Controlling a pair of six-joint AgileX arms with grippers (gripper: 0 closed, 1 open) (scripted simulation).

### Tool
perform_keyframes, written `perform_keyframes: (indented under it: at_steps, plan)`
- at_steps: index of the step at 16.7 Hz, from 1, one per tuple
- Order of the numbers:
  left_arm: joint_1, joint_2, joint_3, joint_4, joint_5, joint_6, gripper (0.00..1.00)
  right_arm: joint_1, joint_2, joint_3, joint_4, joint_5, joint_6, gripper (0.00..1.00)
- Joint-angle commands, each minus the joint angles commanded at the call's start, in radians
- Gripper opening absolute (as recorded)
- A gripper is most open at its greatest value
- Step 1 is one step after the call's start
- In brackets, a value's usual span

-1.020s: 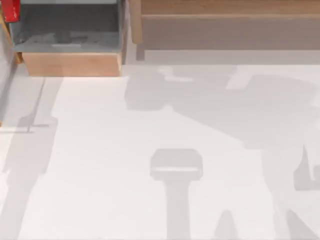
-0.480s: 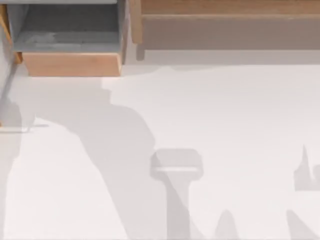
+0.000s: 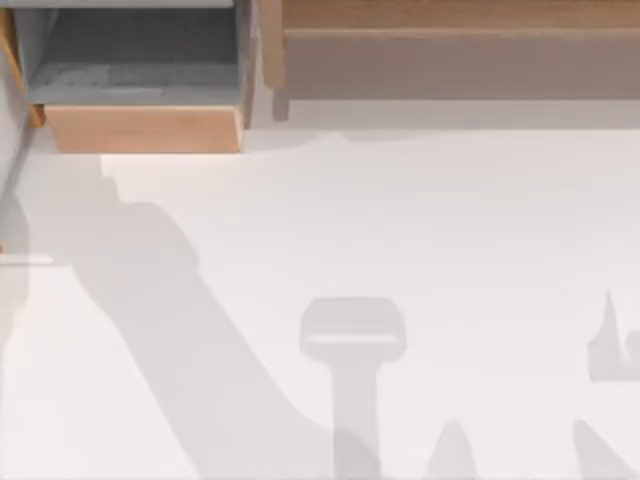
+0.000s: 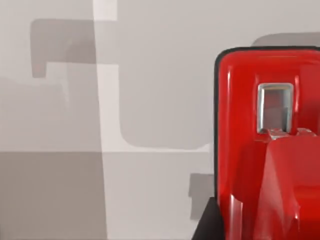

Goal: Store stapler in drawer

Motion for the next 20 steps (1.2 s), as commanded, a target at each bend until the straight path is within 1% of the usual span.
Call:
perform_keyframes:
  at_steps: [4,7,12,16,20]
  plan:
    - [-0.003,-0.002,0.003,0.001,-0.003,0.001,0.0,0.0,0.0,0.0,0.0,0.0,0.0,1.0]
    - [-0.001,-0.025,0.051,0.023,-0.01,0.023,0.0,0.0,0.0,0.0,0.0,0.0,0.0,1.0]
    - [0.038,-0.101,0.129,0.075,-0.052,0.043,0.0,0.0,0.0,0.0,0.0,0.0,0.0,1.0]
    - [0.034,-0.103,0.123,0.083,-0.073,0.053,0.0,0.0,0.0,0.0,0.0,0.0,0.0,1.0]
    - [-0.004,-0.053,0.078,0.058,-0.05,0.053,0.0,0.0,0.0,0.0,0.0,0.0,0.0,1.0]
